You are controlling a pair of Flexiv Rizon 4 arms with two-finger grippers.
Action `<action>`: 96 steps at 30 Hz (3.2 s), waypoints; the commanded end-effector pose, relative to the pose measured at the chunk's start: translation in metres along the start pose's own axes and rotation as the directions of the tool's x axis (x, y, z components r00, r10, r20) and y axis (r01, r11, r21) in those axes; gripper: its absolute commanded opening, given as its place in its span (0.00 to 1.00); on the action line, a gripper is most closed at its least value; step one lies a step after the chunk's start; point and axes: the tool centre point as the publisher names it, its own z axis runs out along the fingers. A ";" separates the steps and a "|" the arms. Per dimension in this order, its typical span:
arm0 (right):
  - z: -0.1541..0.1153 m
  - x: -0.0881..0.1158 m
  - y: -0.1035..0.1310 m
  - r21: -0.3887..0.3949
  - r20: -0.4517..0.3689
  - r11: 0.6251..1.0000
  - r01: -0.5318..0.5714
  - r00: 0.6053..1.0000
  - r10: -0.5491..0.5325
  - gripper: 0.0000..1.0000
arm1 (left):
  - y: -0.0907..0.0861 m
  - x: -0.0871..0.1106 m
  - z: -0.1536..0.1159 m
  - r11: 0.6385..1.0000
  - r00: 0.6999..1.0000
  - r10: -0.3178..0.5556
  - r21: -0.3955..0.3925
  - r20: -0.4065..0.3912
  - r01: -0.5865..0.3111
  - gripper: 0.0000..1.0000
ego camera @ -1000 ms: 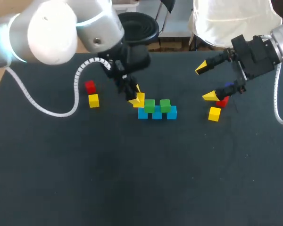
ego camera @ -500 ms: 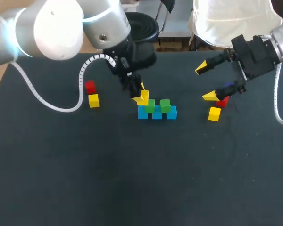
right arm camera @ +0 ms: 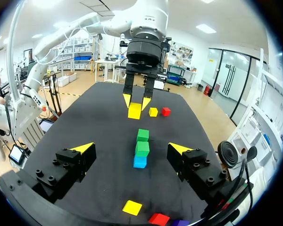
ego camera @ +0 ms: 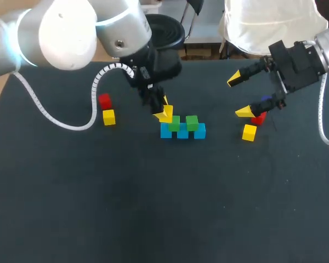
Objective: Place the blue cubes, place green cubes on the blue cubes, place the yellow cubes on the green cubes, then place the red cubes on the yellow cubes, and place purple cube on the red cubes.
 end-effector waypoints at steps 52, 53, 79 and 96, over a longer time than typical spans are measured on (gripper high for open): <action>0.000 0.000 0.000 0.000 -0.001 1.000 0.000 1.000 0.000 1.00 | -0.014 -0.045 0.035 0.978 0.974 -0.210 0.006 0.088 0.210 0.00; 0.000 0.000 0.000 0.000 -0.001 1.000 0.000 1.000 0.000 1.00 | -0.013 -0.044 0.036 0.979 0.974 -0.205 0.016 0.098 0.204 0.00; 0.000 0.000 0.000 0.000 -0.001 1.000 0.000 1.000 0.000 1.00 | 0.008 -0.043 0.041 0.989 0.985 -0.148 0.013 0.092 0.148 0.00; 0.000 0.000 0.000 0.000 -0.001 1.000 0.000 1.000 0.000 1.00 | 0.009 -0.039 0.041 0.989 0.985 -0.150 0.008 0.088 0.149 0.00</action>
